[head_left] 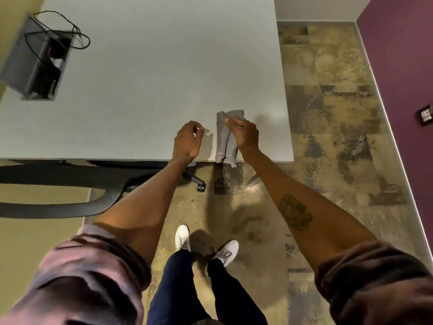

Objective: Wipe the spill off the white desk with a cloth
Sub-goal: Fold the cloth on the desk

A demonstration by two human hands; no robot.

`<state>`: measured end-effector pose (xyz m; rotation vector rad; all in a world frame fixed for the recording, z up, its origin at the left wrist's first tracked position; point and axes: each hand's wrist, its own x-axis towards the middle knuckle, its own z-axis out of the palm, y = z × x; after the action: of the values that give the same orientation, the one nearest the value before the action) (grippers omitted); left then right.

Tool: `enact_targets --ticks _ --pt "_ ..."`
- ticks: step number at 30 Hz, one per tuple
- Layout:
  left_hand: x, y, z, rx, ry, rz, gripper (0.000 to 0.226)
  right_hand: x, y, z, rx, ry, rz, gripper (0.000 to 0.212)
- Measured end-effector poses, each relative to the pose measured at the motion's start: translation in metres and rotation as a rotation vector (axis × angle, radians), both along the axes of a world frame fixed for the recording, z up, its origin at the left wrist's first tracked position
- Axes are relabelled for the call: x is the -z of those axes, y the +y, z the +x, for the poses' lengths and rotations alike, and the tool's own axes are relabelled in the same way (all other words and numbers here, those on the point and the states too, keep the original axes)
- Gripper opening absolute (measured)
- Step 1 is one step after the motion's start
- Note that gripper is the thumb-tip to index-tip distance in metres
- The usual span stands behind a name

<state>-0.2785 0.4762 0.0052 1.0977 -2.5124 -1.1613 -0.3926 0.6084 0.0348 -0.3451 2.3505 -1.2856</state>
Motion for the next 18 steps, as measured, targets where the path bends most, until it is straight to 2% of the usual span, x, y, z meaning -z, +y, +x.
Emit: enact_targets --ticks 7,9,14,18 --pt "-0.001 -0.013 0.015 -0.138 -0.008 0.115 0.033 -0.008 -0.011 0.002 0.095 -0.061 -0.119 0.021" --pt "0.0 -0.02 0.019 -0.155 -0.041 0.139 0.033 -0.009 -0.018 0.005 0.09 -0.116 -0.137 0.025" --pt "-0.001 -0.045 0.028 -0.147 -0.169 0.139 0.034 -0.008 -0.041 0.008 0.084 -0.108 -0.141 0.029" --pt "0.0 -0.069 0.035 -0.089 -0.245 0.161 0.033 -0.005 -0.06 0.011 0.141 -0.251 -0.262 0.028"
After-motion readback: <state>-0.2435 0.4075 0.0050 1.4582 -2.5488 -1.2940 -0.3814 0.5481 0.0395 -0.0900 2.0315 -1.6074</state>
